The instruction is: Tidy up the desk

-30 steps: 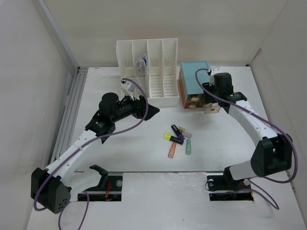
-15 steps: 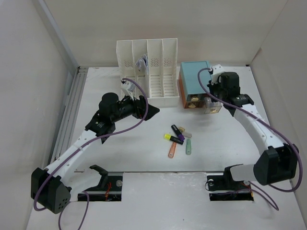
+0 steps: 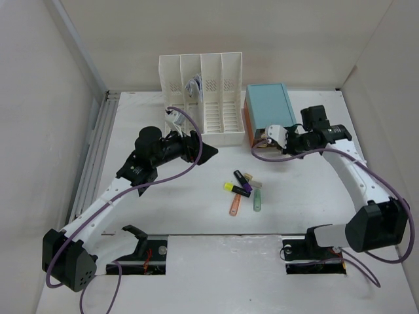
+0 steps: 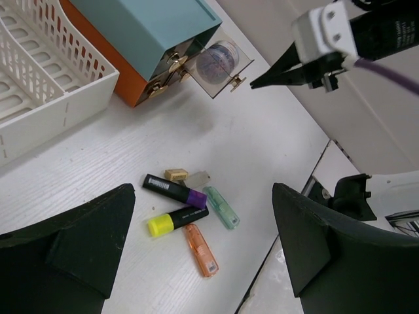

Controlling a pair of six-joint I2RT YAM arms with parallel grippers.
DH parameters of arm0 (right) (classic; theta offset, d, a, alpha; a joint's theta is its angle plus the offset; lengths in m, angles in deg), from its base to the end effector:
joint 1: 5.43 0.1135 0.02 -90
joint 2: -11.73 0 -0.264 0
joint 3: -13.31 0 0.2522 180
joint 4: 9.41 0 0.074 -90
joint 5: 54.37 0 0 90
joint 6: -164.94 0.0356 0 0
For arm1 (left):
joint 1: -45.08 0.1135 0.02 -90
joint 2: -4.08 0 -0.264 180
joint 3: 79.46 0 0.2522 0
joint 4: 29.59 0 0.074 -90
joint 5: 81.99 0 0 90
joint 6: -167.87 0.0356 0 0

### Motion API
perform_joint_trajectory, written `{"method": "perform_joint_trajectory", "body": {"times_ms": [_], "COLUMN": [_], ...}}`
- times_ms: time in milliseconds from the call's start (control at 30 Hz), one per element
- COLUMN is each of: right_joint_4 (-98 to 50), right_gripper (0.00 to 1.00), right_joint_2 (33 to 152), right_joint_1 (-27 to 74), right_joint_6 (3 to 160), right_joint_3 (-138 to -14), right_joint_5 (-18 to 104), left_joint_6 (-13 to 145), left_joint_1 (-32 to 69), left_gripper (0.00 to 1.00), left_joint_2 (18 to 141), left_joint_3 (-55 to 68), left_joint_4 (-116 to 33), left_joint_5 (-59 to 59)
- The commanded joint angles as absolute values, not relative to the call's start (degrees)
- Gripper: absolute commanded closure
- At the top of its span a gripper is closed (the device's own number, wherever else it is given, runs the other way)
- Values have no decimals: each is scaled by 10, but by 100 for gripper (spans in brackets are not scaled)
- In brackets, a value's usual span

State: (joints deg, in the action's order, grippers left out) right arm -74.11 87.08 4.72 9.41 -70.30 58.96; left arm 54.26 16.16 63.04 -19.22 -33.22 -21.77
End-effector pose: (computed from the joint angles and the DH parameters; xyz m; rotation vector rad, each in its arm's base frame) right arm 0.2552 0.0600 0.3162 -1.6169 1.8339 0.1042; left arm 0.2022 -0.1319 0.3410 0.5040 1.6514 -1.1095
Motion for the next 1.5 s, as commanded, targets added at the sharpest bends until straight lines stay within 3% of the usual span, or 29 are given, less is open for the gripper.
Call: {"method": "perform_joint_trajectory", "body": {"times_ms": [0,400,600,933,1067,1100,1233,1267,1300,1333,1367,1400,1433,1467], "right_joint_4": [-828,-721,-528,-338,-293,-292,-397,-429,-469,-477,-472,-459,-425,-399], "right_gripper": [100,100,100,100,100,100,100,100,98,95,86,53,1,0], "right_joint_2": [876,1016,995,980,962,962,928,904,887,867,823,800,761,761], "right_joint_1": [19,-10,-10,-10,-10,-10,-10,-16,-16,-16,-16,-16,-16,-21], "right_joint_6": [-49,48,106,210,221,226,220,215,215,226,243,264,313,350], "right_joint_3": [-702,-729,-673,-613,-587,-581,-620,-629,-637,-637,-637,-637,-631,-622], "right_joint_5": [558,536,503,450,450,445,490,533,550,567,576,576,567,567], "left_joint_6": [548,548,548,519,497,490,458,450,445,445,435,435,419,413], "left_joint_1": [157,157,157,157,157,157,145,132,124,114,92,78,49,49], "left_gripper": [16,16,16,16,27,38,62,79,90,100,100,100,100,100], "left_joint_2": [617,617,624,661,691,696,733,740,746,754,770,781,807,823], "left_joint_3": [-194,-194,-194,-194,-194,-194,-188,-175,-168,-161,-143,-132,-104,-104], "left_joint_4": [-303,-303,-303,-287,-280,-268,-239,-239,-239,-239,-239,-239,-245,-252], "left_joint_5": [-234,-234,-234,-234,-239,-239,-258,-258,-258,-249,-235,-226,-200,-199]}}
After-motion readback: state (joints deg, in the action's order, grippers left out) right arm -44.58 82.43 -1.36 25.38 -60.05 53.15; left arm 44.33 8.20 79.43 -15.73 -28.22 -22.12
